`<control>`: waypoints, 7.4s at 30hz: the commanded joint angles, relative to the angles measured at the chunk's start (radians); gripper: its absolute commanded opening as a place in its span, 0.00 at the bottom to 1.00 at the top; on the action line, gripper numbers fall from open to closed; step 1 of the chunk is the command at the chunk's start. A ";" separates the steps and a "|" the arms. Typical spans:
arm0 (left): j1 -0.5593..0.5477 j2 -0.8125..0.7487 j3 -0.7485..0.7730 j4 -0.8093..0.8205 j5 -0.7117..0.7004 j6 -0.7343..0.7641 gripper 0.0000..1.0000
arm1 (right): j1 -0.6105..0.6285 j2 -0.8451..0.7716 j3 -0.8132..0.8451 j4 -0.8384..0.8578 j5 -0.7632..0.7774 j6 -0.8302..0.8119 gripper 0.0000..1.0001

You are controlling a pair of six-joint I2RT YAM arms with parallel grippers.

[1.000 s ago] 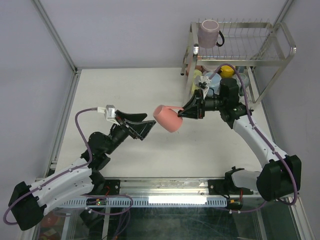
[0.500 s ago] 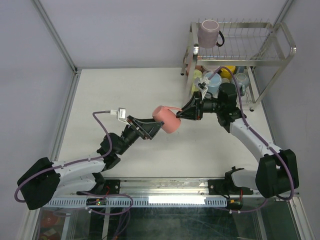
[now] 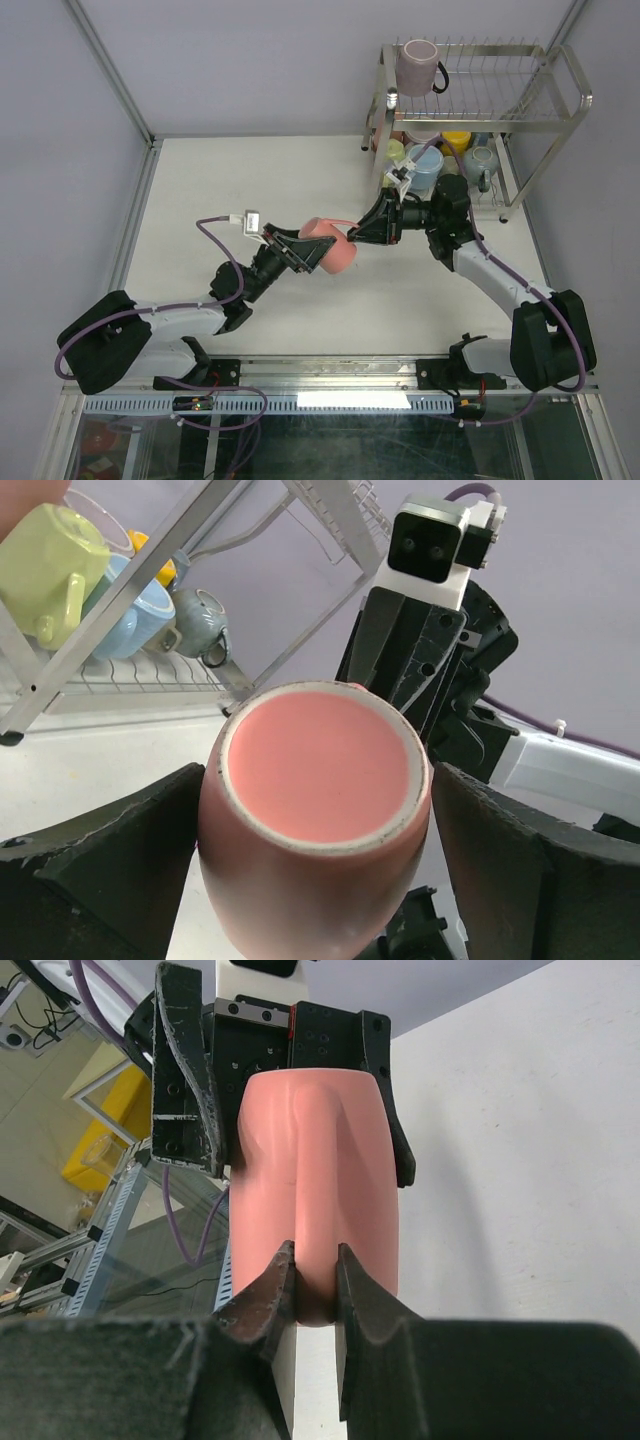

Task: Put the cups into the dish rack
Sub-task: Pick up the cup at the center of the board, then turn the cup upside down in the dish rack, then reset both arms

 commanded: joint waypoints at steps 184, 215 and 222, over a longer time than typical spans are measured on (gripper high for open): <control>0.010 -0.576 0.467 -1.238 -0.112 0.852 0.99 | -0.653 0.427 1.523 -0.998 0.392 -0.643 0.88; 0.609 -0.282 1.039 -1.312 0.470 0.487 0.99 | -0.705 -0.101 0.834 -0.961 0.107 -0.258 0.99; 0.610 -0.321 1.066 -1.358 0.449 0.527 0.99 | -0.714 -0.104 0.912 -1.056 0.295 -0.200 0.99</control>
